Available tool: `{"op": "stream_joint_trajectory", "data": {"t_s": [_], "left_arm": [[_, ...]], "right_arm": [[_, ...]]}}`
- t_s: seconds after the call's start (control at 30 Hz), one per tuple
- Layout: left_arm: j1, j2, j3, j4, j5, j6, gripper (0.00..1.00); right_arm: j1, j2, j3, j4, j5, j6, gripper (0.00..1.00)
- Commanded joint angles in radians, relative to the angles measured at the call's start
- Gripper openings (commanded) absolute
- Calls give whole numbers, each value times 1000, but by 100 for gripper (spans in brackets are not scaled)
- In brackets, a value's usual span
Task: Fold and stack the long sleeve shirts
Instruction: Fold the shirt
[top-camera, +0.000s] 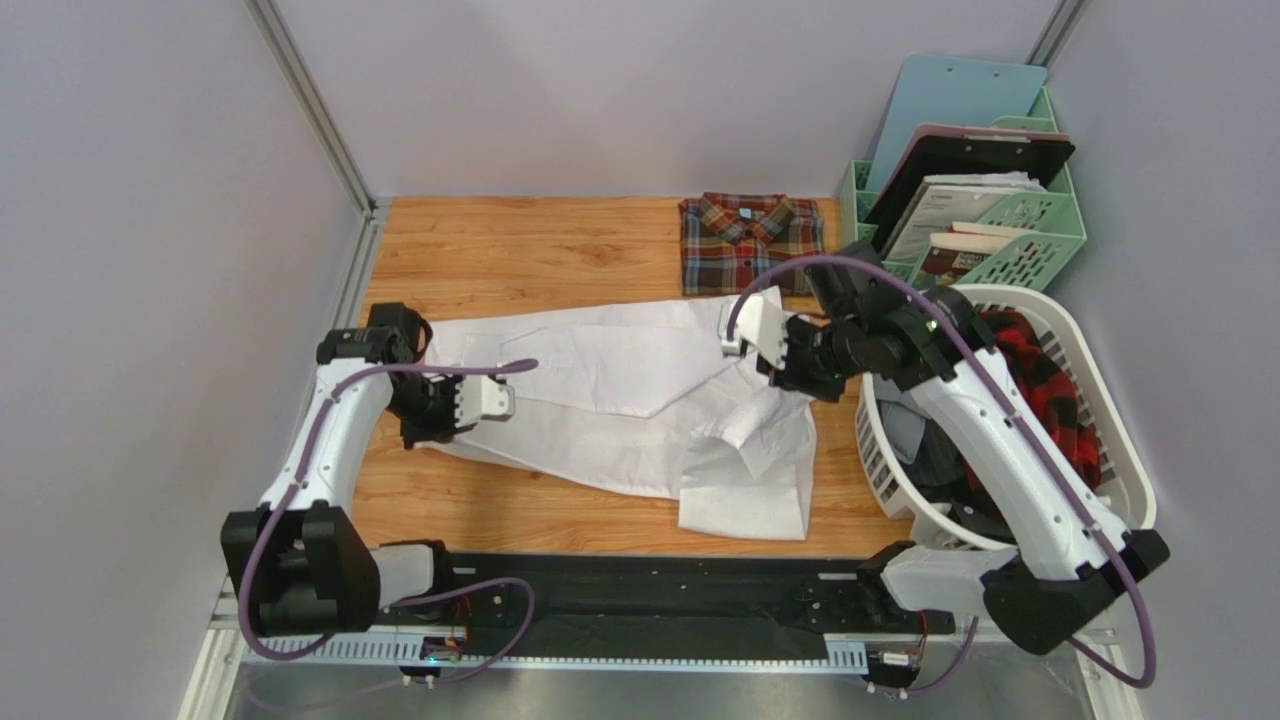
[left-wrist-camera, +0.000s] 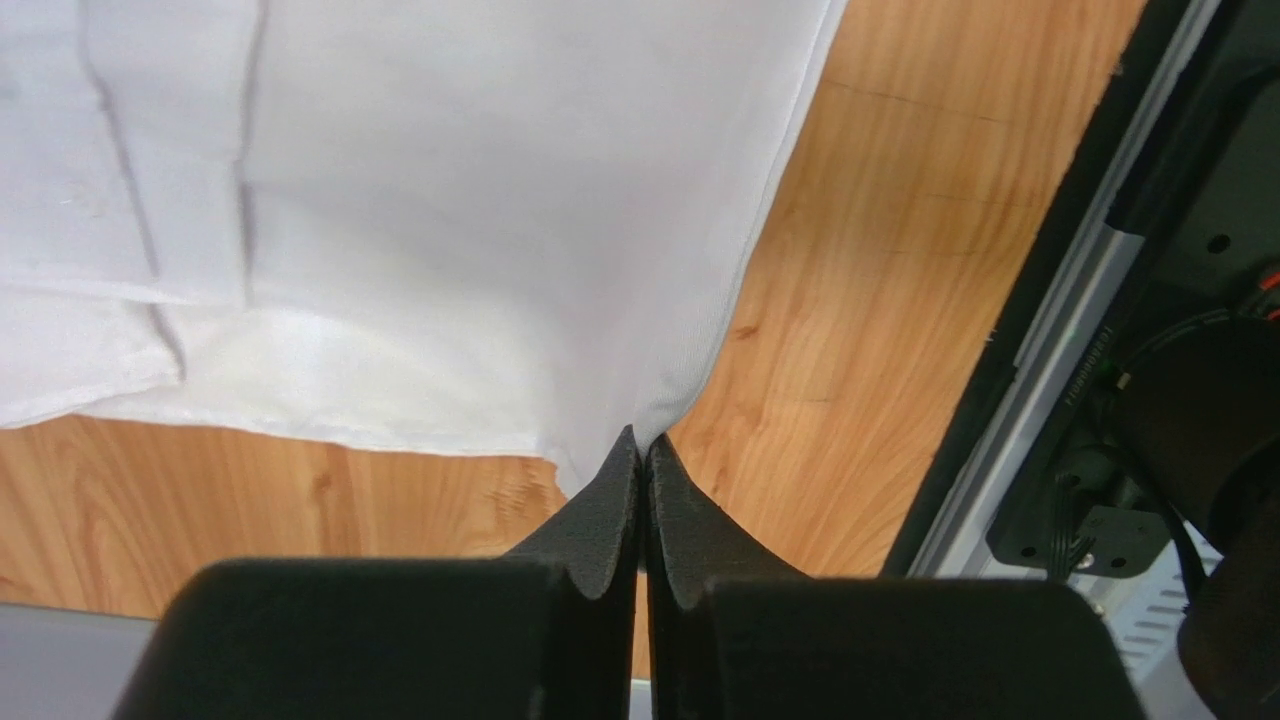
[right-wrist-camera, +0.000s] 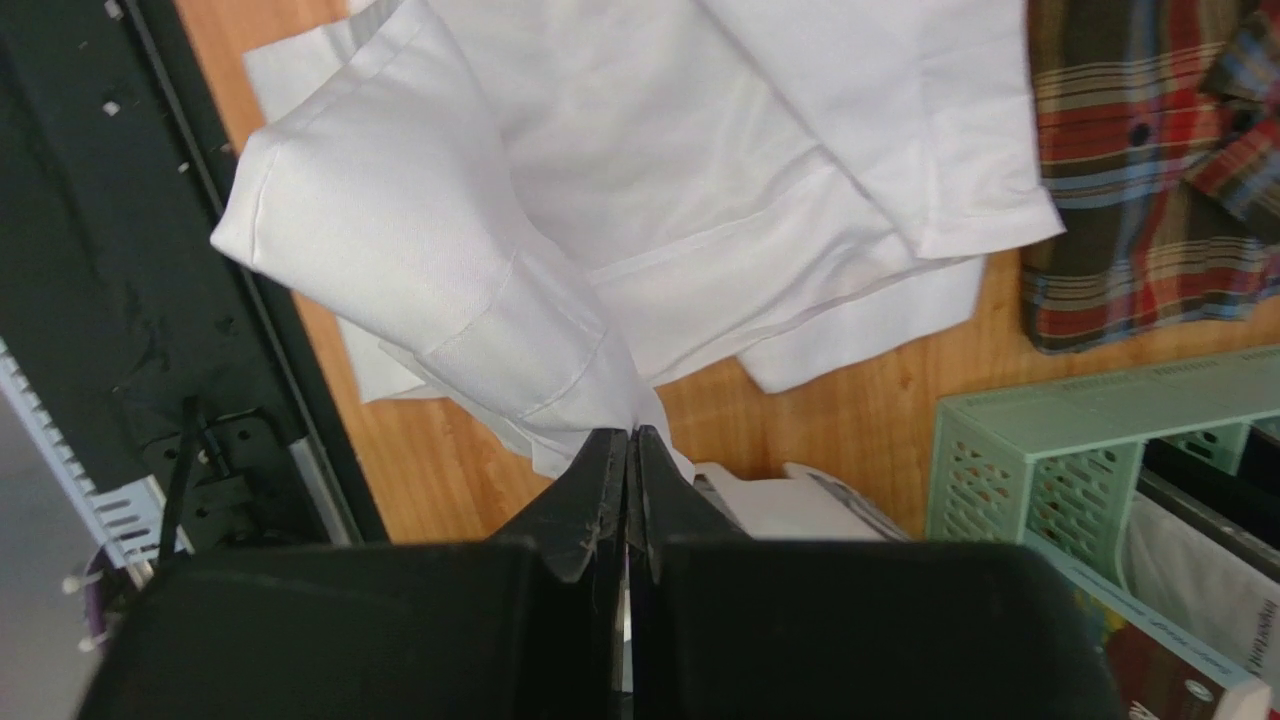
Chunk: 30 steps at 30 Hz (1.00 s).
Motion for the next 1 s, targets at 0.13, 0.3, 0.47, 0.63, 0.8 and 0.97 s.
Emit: {"op": "stream_joint_trajectory", "data": {"t_s": [0.13, 0.3, 0.47, 0.63, 0.8, 0.97], "left_arm": [[51, 169, 171, 18, 97, -78, 0], [74, 230, 206, 64, 97, -113, 0], [89, 301, 225, 121, 97, -159, 0], [112, 380, 249, 175, 92, -201, 0], [130, 439, 258, 218, 91, -241, 0], [140, 472, 258, 255, 86, -271, 0]], "right_arm": [[-124, 283, 430, -4, 45, -118, 0], [-133, 458, 735, 39, 103, -153, 0], [-133, 518, 818, 163, 140, -182, 0], [-135, 509, 730, 419, 202, -184, 0], [-135, 487, 651, 671, 221, -167, 0], [-127, 507, 599, 748, 187, -176, 0]]}}
